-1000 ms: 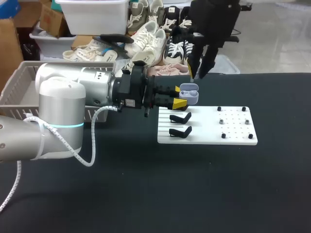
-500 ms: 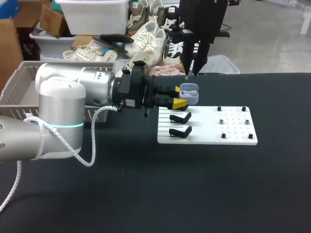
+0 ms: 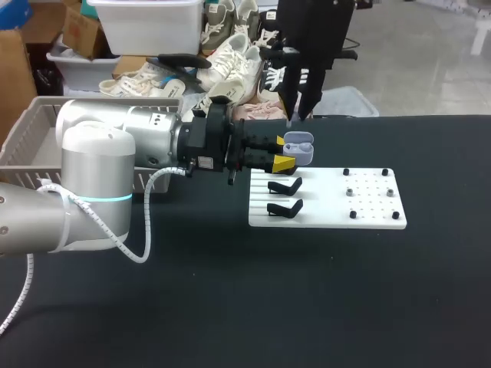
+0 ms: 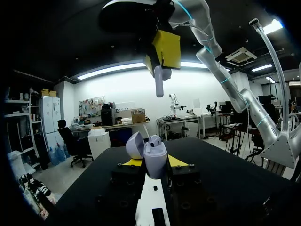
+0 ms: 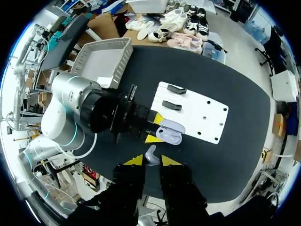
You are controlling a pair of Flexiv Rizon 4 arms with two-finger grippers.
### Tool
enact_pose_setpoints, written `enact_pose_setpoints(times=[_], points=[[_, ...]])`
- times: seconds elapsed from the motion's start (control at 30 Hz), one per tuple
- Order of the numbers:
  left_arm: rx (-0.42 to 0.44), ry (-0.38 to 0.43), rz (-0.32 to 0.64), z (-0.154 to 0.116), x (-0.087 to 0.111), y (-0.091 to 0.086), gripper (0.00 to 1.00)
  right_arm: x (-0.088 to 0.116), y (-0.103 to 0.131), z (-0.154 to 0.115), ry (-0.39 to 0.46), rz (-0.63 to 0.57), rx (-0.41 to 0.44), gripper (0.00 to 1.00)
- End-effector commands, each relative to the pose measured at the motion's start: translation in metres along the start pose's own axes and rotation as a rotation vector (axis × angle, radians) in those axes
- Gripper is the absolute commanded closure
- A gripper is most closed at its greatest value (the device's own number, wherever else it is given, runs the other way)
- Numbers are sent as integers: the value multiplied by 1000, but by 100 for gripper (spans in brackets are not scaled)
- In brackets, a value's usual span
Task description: Pick up each earbud case from the left stands, insert the matching earbuds, close the lid, and place the case in the box.
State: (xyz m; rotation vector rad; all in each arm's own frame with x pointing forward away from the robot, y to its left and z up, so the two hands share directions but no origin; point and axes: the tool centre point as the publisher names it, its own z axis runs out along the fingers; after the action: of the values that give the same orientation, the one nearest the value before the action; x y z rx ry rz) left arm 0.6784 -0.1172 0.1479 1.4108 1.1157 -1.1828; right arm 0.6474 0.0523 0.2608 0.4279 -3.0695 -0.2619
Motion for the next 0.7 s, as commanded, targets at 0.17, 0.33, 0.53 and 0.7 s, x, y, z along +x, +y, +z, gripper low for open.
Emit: enact_pose_setpoints(times=[0.17,0.33,0.53,0.7], points=[[-3,0,1,0,0,-1,100,3,9,11,13,1,2,100],[-3,0,1,0,0,-1,100,1,9,20,2,9,9,100],[-3,0,1,0,0,-1,100,1,6,25,-61,-2,29,100],[-3,0,1,0,0,-1,100,-1,1,26,-79,-6,40,100]])
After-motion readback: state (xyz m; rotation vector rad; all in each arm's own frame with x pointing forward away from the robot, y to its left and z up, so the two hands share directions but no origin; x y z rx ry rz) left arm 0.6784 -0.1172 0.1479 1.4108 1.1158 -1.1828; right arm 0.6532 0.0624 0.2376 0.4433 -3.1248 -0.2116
